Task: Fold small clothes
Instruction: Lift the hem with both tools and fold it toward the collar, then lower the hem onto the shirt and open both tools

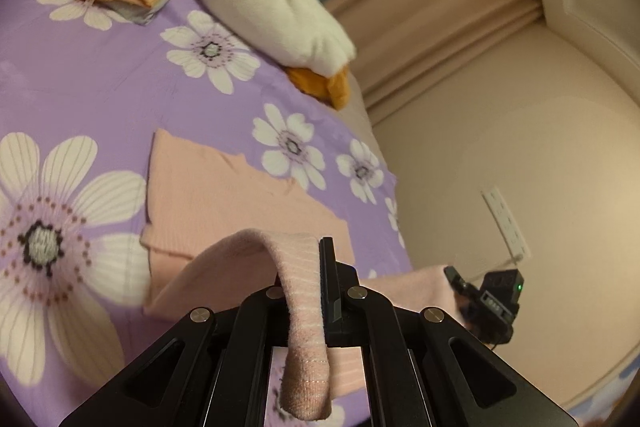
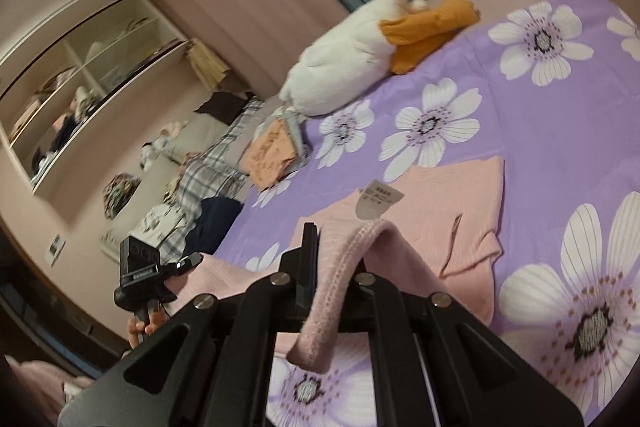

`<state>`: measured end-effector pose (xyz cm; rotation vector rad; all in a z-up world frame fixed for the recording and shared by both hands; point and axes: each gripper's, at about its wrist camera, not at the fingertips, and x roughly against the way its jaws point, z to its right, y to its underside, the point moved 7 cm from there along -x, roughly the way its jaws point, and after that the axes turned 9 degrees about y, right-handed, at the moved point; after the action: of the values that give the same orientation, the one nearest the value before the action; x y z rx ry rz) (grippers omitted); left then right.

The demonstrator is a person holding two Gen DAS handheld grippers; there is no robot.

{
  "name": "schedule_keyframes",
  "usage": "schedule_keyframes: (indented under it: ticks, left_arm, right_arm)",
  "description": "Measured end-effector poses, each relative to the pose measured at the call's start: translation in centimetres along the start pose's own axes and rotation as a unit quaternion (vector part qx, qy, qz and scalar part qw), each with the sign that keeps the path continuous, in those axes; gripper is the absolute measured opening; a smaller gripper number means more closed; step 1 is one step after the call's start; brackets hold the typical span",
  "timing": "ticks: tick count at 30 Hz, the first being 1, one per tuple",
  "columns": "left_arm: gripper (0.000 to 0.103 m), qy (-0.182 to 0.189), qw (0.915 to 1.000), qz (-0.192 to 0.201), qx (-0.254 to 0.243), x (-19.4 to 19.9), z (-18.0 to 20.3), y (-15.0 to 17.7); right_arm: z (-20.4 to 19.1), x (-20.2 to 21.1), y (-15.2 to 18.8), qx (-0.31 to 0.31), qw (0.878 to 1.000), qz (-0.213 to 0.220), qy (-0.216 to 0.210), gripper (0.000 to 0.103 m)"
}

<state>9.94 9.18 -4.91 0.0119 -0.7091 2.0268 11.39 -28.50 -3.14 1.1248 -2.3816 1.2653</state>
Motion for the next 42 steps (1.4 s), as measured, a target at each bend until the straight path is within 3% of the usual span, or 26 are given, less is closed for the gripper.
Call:
schedule_keyframes:
  ticks: [12,22,25,27,28,30,34,42]
  left_arm:
    - [0.000,-0.047,0.9961,-0.034,0.066,-6.3,-6.8,-4.5]
    - [0.000,-0.107,0.9799,-0.055,0.159,-10.7,-14.4,-5.4]
    - [0.000,-0.113,0.9710,-0.062,0.201,-11.3,-16.0,-5.3]
    - [0.000,-0.105,0.9663,-0.065,0.226,-11.5,-16.6,-5.4]
    - [0.000,-0.100,0.9642,-0.067,0.236,-11.5,-16.9,-5.5]
    - [0.009,-0.092,0.9596,-0.070,0.257,-11.7,-17.3,-5.6]
    - [0.057,-0.047,0.9563,-0.033,0.287,-11.1,-17.7,-6.8]
    - [0.058,-0.061,0.9561,0.017,0.286,-10.3,-19.3,-9.1]
  right_arm:
    - [6.1,-9.5,-3.3,-0.067,0.995,-0.058,0.055,0.007]
    - [11.8,-16.0,-3.0,-0.140,0.976,-0.127,0.112,0.009]
    - [12.7,-16.8,-3.0,-0.164,0.970,-0.138,0.115,0.017]
    - [13.2,-16.9,-3.4,-0.180,0.968,-0.135,0.108,0.035]
    - [13.3,-16.9,-3.7,-0.186,0.968,-0.134,0.104,0.036]
    - [13.6,-17.0,-4.2,-0.196,0.967,-0.131,0.101,0.036]
    - [14.0,-17.7,-5.0,-0.205,0.965,-0.127,0.101,0.036]
    - [15.0,-18.2,-7.3,-0.213,0.967,-0.087,0.112,0.038]
